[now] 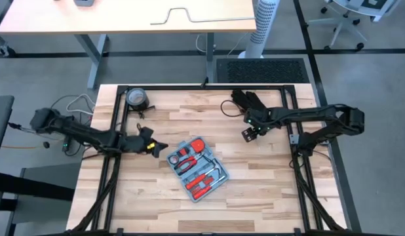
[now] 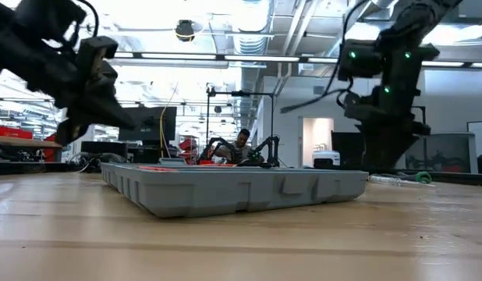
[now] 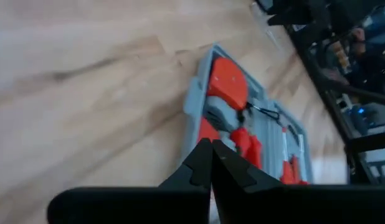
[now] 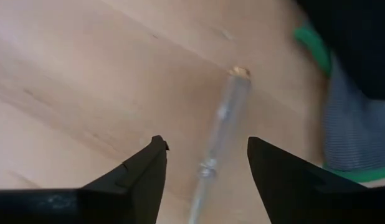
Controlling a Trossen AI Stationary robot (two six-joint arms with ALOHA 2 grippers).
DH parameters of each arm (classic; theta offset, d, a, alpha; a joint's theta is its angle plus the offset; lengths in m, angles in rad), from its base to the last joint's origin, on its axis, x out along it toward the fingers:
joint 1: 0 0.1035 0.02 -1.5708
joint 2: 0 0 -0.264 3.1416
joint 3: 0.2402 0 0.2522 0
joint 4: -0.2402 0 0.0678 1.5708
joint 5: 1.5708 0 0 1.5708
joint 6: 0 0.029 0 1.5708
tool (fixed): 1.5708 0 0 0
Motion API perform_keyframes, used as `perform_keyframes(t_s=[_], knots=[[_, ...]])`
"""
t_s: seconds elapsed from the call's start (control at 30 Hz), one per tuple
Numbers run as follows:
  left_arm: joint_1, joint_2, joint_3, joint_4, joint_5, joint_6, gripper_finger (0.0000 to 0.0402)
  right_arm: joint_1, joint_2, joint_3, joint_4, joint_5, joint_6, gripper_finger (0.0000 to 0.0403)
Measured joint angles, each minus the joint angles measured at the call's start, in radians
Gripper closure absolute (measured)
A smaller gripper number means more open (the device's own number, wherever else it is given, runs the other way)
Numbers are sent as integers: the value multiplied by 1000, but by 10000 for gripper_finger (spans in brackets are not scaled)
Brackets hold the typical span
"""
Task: Prefit tool cases
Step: Adjust the gray toolbox
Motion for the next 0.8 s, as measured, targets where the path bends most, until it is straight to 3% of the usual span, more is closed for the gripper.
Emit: perform_keyframes(t_s=[0.17, 0.3, 0.37, 0.5, 0.67, 0.8], knots=[[-167, 87, 0, 8, -157, -191, 402, -20, 4, -71, 40, 12, 17, 186], [-247, 195, 0, 36, -207, -361, 401, -31, 2, -117, 97, 35, 48, 215], [-269, 261, 0, 83, -208, -434, 402, -27, 1, -125, 102, 60, 56, 250], [-310, 396, 24, 178, -212, -555, 402, -17, 2, -128, 119, 81, 5, 363], [-359, 520, 91, 216, -214, -629, 401, -17, -4, -128, 170, 52, -27, 368], [-346, 579, 103, 221, -216, -664, 401, -3, -47, -132, 214, -62, -113, 371]])
